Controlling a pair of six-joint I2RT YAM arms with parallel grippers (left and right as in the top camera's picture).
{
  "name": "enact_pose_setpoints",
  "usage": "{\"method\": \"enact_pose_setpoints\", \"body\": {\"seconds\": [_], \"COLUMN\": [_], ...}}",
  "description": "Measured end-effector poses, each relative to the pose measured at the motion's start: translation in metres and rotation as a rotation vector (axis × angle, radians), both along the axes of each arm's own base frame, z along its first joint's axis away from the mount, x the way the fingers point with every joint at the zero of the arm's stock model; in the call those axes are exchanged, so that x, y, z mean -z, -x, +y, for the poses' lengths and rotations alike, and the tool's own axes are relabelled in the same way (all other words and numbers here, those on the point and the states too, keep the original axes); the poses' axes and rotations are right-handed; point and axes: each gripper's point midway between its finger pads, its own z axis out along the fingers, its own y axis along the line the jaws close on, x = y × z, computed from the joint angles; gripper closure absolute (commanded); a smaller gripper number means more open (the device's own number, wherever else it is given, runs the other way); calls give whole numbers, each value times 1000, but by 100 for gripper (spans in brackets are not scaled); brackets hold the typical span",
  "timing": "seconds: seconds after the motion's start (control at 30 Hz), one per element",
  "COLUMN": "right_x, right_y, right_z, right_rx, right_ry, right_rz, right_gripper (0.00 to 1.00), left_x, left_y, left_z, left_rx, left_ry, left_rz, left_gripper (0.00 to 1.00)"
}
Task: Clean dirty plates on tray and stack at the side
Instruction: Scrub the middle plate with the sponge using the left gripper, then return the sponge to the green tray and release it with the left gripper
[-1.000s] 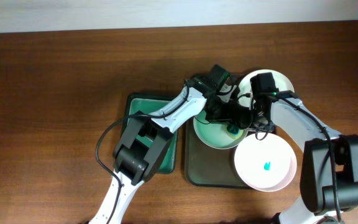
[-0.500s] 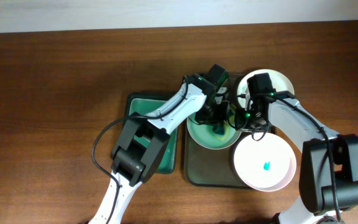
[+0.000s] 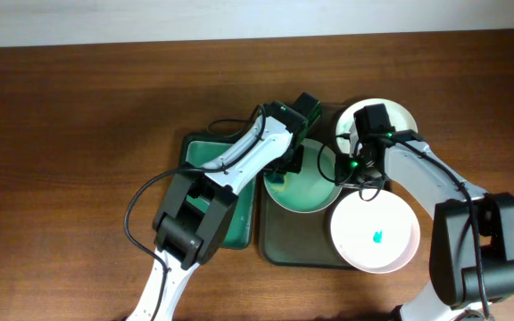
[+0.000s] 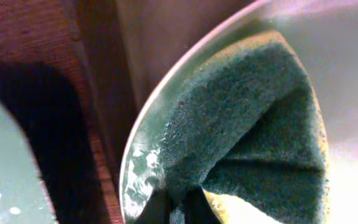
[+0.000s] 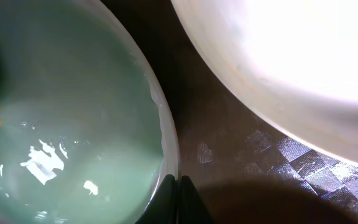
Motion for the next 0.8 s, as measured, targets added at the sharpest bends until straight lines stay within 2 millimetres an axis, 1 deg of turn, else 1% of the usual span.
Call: {"method": "enact_pose_setpoints", "body": {"seconds": [0.07,0.13,0.2,0.23,0.3,0.33,0.37,0.43,0.47,0.5,0.53,0.57,0.6,0.63,0.67,0.73,0.8], "right_x": [0,0,0,-1,-1,-1,-2,-3,-3,-4,-4,-4,-4,-4,-4,-3,1], "right_y": [0,-1,-3,-4,-6,-7,-7,-10,-12,-14,-14,-14,-14,-15,-14,-14,-13], "right_z": [1,0,-1,-1,-1,0,1,4,5,6,6,6,6,7,7,7,7], "right_rx": [-1,0,1,-4,-25,-41,-54,-74,-78,-81,-82,-85,-86,-89,-90,-94,-96], "right_ry": [-2,2,7,11,14,10,4,-8,-13,-18,-18,-18,-20,-21,-22,-23,-22], "right_rz": [-1,-5,-14,-19,-30,-36,-40,-55,-66,-74,-75,-75,-76,-79,-78,-74,-64], "right_gripper": [96,94,91,89,86,85,83,82,82,82,82,82,82,82,83,87,94], "left_x": [-2,-6,-11,-17,-40,-44,-79,-118,-130,-145,-147,-144,-136,-119,-107,-78,-48], "left_y": [2,5,7,7,8,8,9,7,8,7,4,1,-1,-1,1,5,14], "left_z": [-2,-8,-13,-15,-13,-13,-1,22,35,55,65,75,82,90,95,102,110], "left_rx": [2,25,40,46,52,55,50,29,12,-21,-39,-60,-74,-90,-96,-108,-121], "left_ry": [11,74,136,170,218,221,233,218,200,172,160,142,126,105,87,72,60], "left_rz": [13,64,98,109,102,98,59,-3,-18,-39,-48,-51,-46,-30,-9,15,49], "left_gripper": [100,100,100,100,100,100,100,100,100,100,100,100,100,100,100,98,94]}}
